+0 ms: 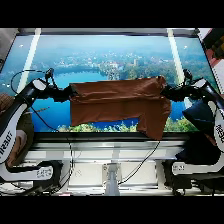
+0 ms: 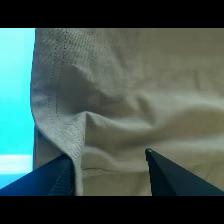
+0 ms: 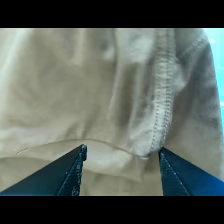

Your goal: Fold the clothes and pants, and hang the long-sleeved shirts on hangers.

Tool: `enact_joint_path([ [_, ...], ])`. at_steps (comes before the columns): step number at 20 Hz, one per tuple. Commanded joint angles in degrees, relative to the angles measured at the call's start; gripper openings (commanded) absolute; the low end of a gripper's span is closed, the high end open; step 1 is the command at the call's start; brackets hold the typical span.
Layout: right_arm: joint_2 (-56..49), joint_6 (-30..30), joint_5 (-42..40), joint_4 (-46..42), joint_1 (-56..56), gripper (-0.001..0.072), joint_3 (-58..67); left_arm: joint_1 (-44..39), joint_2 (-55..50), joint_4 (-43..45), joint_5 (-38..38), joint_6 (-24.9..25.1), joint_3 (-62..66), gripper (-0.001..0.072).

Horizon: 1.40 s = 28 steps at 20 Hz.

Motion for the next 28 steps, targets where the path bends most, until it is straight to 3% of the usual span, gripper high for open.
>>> enact_joint_path([
  [1,0.44,-0.04,6.01,-2.27,0.0,0.0517,4.28,0.39,1.25,0.07,-2.58,5.09,0.17,0.0528],
  [4,4.02,-0.04,9.62,-8.74,-0.02,0.0517,8.31,2.23,5.2,2.84,-6.34,8.26,0.2,0.0528],
  [10,17.2,0.17,14.58,-21.11,-2.69,0.0516,7.06,8.0,18.03,14.75,-16.55,4.98,-0.15,0.0524],
  [13,24.06,-0.02,15.41,-21.81,-7.54,0.0516,-0.81,8.61,26.99,22.36,-14.67,5.03,-5.6,0.0474],
  [19,32.83,-0.02,10.38,-14.08,-11.02,0.0481,-22.51,9.2,44.94,23.52,-7.89,-3.28,-24.13,0.0475],
  [24,30.14,0.09,8.98,-4.2,-11.02,0.0446,-29.2,9.18,44.61,23.47,-7.65,-3.26,-29.18,0.0475],
  [28,24.09,-0.55,10.43,-2.05,-11.02,0.0443,-29.18,9.16,43.15,22.93,-7.21,-3.23,-29.2,0.0475],
])
